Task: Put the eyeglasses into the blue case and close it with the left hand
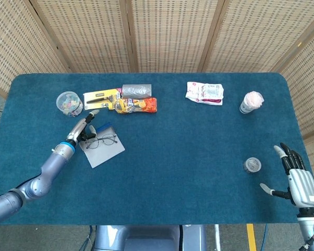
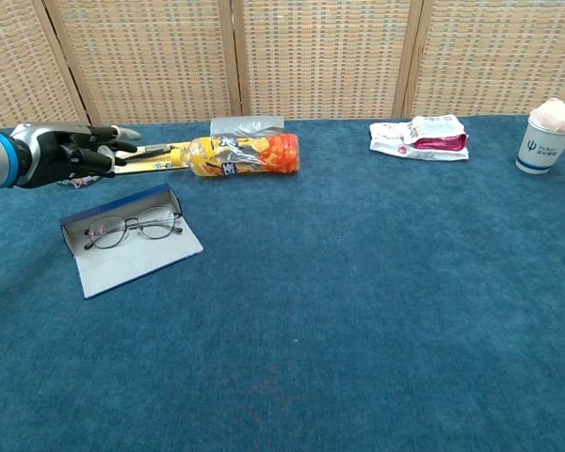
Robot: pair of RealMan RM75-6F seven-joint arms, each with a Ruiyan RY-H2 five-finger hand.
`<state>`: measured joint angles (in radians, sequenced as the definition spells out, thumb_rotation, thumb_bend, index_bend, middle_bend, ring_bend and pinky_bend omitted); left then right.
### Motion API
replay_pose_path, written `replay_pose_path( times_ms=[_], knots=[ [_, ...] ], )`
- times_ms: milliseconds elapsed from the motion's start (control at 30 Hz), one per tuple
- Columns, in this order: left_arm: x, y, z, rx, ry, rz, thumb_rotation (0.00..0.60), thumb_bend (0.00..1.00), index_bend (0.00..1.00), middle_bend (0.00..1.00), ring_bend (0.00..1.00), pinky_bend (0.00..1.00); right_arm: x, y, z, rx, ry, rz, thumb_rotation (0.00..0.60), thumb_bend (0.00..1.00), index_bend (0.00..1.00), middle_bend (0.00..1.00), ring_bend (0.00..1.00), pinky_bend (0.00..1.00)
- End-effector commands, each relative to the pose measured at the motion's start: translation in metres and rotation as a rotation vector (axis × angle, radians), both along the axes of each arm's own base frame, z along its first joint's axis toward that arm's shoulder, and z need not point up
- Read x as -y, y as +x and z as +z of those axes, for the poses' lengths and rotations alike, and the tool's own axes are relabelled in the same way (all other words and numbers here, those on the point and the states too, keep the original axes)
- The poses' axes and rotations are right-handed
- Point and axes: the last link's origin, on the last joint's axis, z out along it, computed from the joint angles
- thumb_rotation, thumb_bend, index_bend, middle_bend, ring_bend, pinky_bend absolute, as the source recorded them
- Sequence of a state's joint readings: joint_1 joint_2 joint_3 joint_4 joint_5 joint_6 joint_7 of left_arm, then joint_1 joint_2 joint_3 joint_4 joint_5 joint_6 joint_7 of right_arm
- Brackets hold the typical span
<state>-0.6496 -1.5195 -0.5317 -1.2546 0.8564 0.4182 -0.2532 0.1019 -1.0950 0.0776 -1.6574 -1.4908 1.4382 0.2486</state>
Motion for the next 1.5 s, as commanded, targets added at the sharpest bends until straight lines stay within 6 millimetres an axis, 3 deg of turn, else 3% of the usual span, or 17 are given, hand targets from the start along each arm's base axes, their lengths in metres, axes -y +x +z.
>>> replay_pose_path(
  times_ms=[33, 267, 600, 1033, 1233, 1333, 1400, 1467, 1500],
  knots=[
    [-0.006, 0.004, -0.009, -0.014, 0.004, -0.022, 0.6, 0.96, 0.0, 0.0, 0.0, 0.0, 0.0, 0.0, 0.0, 0.001, -0.002, 0.0, 0.6, 0.0, 0.0, 0.0, 0.0, 0.0],
    [-0.01, 0.011, -0.027, 0.0, -0.064, -0.018, 0.6, 0.97, 0.0, 0.0, 0.0, 0.0, 0.0, 0.0, 0.0, 0.001, -0.006, -0.006, 0.6, 0.0, 0.0, 0.0, 0.0, 0.0],
    [0.004, 0.028, -0.041, -0.048, -0.145, -0.117, 0.6, 0.96, 0.0, 0.0, 0.0, 0.0, 0.0, 0.0, 0.0, 0.004, -0.007, -0.009, 0.6, 0.0, 0.0, 0.0, 0.0, 0.0],
    [0.052, 0.057, -0.033, -0.18, -0.406, -0.373, 0.6, 0.96, 0.0, 0.0, 0.0, 0.0, 0.0, 0.0, 0.0, 0.001, -0.011, -0.009, 0.6, 0.0, 0.0, 0.0, 0.0, 0.0],
    [0.064, 0.059, -0.022, -0.213, -0.378, -0.437, 0.6, 0.95, 0.0, 0.0, 0.0, 0.0, 0.0, 0.0, 0.0, 0.0, -0.01, -0.008, 0.6, 0.0, 0.0, 0.0, 0.0, 0.0],
    [0.066, 0.058, -0.014, -0.233, -0.245, -0.492, 0.6, 0.84, 0.0, 0.0, 0.0, 0.0, 0.0, 0.0, 0.0, -0.001, -0.01, -0.008, 0.6, 0.0, 0.0, 0.0, 0.0, 0.0],
    [0.066, 0.052, -0.008, -0.294, -0.157, -0.543, 0.6, 0.65, 0.0, 0.0, 0.0, 0.0, 0.0, 0.0, 0.0, -0.001, -0.008, -0.009, 0.6, 0.0, 0.0, 0.0, 0.0, 0.0],
    [0.068, 0.04, -0.003, -0.415, -0.115, -0.605, 0.6, 0.32, 0.0, 0.0, 0.0, 0.0, 0.0, 0.0, 0.0, -0.002, -0.006, -0.009, 0.6, 0.0, 0.0, 0.0, 0.0, 0.0],
    [0.069, 0.039, -0.002, -0.433, -0.11, -0.613, 0.6, 0.21, 0.0, 0.0, 0.0, 0.0, 0.0, 0.0, 0.0, -0.002, -0.006, -0.009, 0.6, 0.0, 0.0, 0.0, 0.0, 0.0]
  ],
)
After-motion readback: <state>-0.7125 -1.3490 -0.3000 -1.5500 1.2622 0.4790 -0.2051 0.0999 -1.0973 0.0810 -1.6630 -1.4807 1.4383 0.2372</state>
